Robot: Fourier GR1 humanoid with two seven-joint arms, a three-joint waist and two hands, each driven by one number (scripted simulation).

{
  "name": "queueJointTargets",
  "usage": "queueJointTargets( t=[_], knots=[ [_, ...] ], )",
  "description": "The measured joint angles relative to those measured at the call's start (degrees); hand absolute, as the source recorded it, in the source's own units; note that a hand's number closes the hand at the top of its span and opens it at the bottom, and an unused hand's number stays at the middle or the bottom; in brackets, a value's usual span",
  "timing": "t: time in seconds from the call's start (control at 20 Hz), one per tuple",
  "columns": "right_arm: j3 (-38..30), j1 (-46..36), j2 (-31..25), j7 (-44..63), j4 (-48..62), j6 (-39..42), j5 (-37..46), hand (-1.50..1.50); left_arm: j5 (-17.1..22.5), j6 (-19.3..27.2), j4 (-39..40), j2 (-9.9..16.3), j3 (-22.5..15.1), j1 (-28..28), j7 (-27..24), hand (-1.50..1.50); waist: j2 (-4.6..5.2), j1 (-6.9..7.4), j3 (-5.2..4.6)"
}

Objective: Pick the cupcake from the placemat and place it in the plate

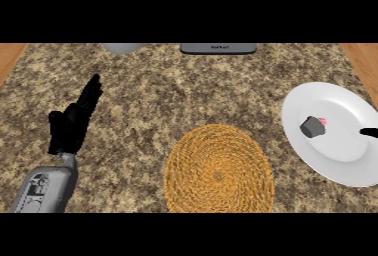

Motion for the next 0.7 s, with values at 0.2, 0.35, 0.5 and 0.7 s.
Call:
queueJointTargets(
  t=[0.2,0.35,0.5,0.7],
  knots=[
    [-4.13,0.29,-6.64,-1.39,5.43,4.24,-2.90,-1.50,-0.43,0.16,0.13,-0.57,-0.35,-0.59,0.33,0.00,0.18,0.44,0.05],
    [-5.71,0.40,-10.58,-3.23,9.99,6.56,-3.46,-1.50,-0.15,-0.48,-0.16,-0.72,-0.50,-0.47,0.07,0.00,0.39,1.07,0.14],
    [-6.46,1.70,-14.68,-4.05,12.56,9.09,-3.70,-1.50,-0.06,-0.68,-0.93,-0.62,-0.42,-0.55,0.69,0.00,0.52,1.33,0.24],
    [-6.60,3.41,-17.21,-5.27,14.29,9.64,-3.48,-1.50,-0.08,-0.57,-0.88,-0.95,-0.44,-1.21,1.19,0.00,0.70,1.59,0.36]
  ],
)
